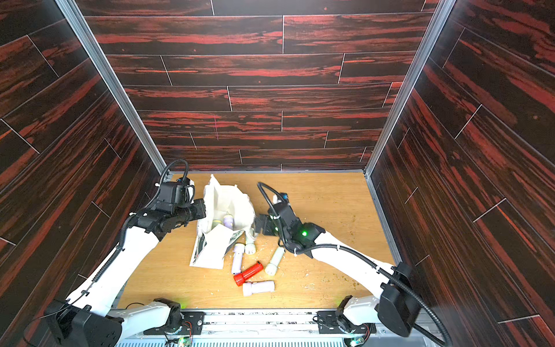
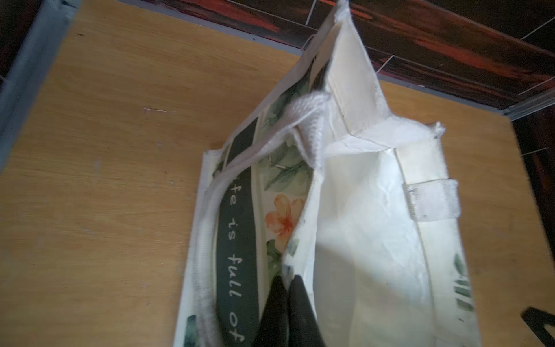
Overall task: Put the flashlights into the tote bags
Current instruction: Pick up the flashlight from the center of the board.
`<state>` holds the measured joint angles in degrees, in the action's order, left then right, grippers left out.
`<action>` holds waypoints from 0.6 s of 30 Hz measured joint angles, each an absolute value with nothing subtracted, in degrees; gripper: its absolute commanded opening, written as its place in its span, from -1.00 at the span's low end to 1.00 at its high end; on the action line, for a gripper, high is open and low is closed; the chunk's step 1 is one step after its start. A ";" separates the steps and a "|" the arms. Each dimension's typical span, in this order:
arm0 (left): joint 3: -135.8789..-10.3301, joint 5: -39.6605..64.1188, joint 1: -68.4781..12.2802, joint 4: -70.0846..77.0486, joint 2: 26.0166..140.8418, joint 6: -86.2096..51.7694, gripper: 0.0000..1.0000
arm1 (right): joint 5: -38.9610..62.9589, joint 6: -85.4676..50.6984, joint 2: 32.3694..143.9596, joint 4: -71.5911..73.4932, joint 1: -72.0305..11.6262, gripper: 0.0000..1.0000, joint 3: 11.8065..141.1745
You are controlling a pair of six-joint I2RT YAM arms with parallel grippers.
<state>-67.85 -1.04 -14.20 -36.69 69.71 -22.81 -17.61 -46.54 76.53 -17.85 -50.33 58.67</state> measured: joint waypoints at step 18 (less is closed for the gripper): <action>-70.04 -12.32 -15.11 -41.71 70.48 -17.41 -1.00 | -17.06 -71.44 81.93 -34.79 -50.52 0.32 55.33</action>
